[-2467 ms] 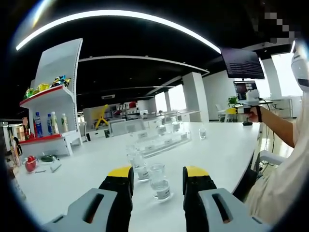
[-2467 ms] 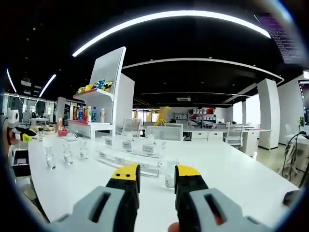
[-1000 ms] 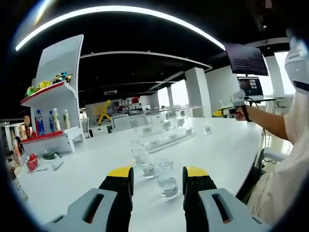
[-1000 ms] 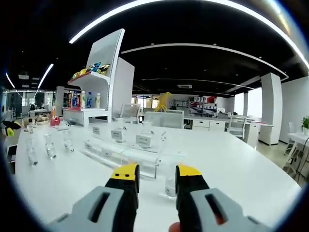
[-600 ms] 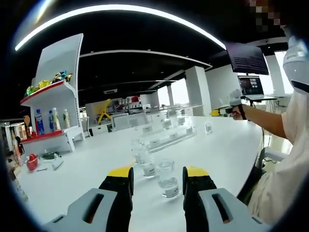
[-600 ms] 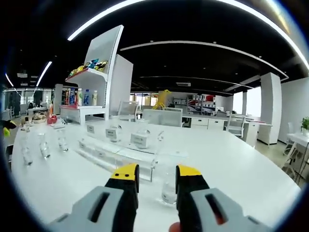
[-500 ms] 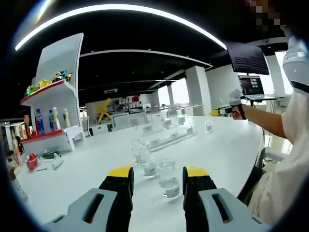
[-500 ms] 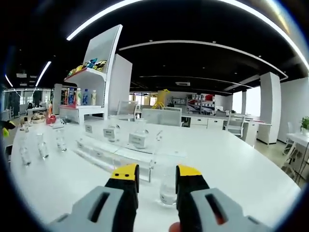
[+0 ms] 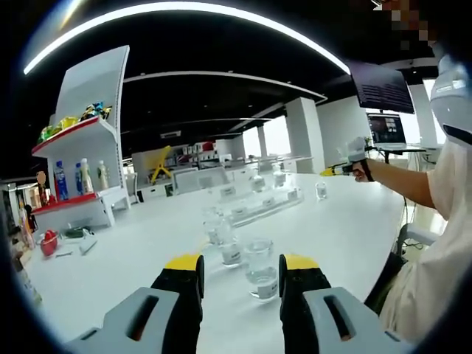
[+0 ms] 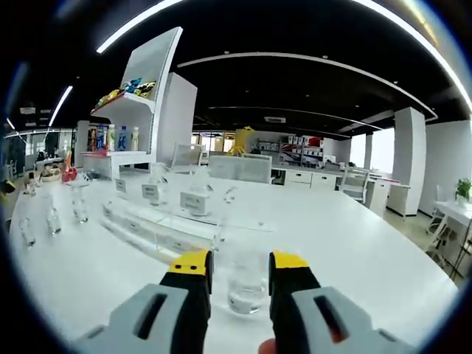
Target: Identify the label on the chemical reagent bottle, grasp the chemical reagent bottle, and place it in the designated position on the reagent rack
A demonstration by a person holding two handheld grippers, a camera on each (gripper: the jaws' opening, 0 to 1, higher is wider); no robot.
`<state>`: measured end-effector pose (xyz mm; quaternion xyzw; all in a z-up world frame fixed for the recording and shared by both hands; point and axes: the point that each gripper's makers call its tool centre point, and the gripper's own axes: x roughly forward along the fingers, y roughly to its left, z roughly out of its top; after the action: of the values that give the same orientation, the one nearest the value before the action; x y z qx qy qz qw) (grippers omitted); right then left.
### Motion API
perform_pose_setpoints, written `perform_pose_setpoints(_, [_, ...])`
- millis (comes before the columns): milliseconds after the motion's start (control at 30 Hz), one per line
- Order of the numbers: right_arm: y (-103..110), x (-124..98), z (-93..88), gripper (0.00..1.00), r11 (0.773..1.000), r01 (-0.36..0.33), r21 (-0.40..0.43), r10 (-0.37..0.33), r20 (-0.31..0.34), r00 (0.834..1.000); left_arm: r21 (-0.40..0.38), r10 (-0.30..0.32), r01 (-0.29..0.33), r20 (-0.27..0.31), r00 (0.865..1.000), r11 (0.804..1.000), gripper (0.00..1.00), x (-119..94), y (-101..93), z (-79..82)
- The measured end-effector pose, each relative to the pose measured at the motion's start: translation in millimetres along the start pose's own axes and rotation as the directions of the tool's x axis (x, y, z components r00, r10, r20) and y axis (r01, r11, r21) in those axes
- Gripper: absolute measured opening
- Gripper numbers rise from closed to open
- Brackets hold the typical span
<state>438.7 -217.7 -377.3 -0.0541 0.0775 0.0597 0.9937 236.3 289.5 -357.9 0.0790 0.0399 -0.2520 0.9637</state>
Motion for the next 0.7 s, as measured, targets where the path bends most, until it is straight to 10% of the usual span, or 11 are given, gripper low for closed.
perform_pose_setpoints(700, [-2.6,15.1,-26.8,0.31,1.0,0.01,-0.009,-0.011,-0.065,0.998,0.008,-0.01,0.01,-0.009,1.0,1.0,0.41,-1.4,-1.3,-3.9])
